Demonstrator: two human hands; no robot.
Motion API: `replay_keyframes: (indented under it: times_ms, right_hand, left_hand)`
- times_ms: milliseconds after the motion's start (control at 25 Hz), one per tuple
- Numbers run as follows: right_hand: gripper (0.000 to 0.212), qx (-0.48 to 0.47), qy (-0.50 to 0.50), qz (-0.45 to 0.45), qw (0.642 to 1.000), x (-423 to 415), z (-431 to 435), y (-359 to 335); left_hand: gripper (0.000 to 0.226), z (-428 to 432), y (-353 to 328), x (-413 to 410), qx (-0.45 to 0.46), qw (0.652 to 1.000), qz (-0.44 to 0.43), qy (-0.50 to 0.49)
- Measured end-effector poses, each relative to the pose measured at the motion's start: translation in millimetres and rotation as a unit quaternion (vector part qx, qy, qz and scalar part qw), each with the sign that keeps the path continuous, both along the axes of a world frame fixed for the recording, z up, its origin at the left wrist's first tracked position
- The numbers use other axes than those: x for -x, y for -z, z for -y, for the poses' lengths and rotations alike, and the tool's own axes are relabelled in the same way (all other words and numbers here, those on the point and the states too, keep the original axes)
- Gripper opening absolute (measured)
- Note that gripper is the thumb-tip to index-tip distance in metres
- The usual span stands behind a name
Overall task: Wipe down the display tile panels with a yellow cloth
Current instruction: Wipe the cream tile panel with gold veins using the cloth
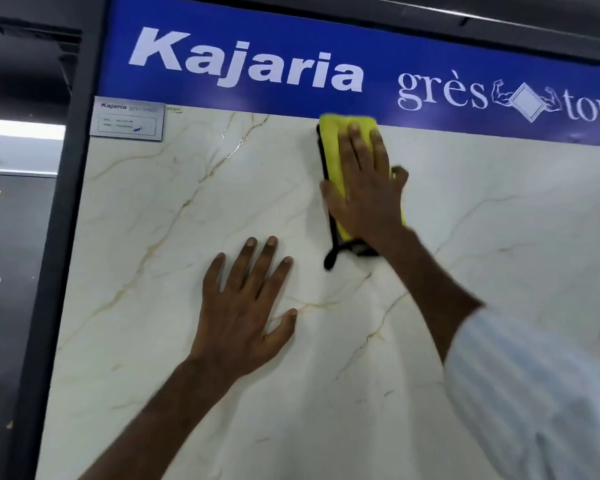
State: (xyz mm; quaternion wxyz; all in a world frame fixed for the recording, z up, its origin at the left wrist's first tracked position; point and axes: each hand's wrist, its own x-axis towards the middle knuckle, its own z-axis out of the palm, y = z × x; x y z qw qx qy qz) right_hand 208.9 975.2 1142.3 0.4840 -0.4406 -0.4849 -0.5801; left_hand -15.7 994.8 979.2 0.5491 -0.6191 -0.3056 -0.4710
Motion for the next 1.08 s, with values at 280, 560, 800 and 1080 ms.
replay_keyframes:
  times_ms: [280,560,800,1080]
  right_hand:
    - [0.073,-0.017,-0.013,-0.001,1.0,-7.4,2.5,79.4]
    - [0.077,0.121,-0.042,-0.017,0.992,2.7,28.1,397.8]
    - [0.077,0.109,-0.018,-0.062,0.992,5.8,27.9,279.5]
    - [0.074,0.155,-0.037,-0.088,0.983,9.4,32.7,485.0]
  left_hand:
    - [0.066,3.1,24.4,-3.3,0.023,1.0,0.008,-0.015]
    - [0.069,7.4,47.0,-5.5,0.075,0.997,0.013,-0.026]
    - [0.081,15.6,189.8,-14.8,0.122,0.992,-0.04,0.007]
    - [0.081,14.9,199.5,-14.8,0.135,0.99,-0.036,0.001]
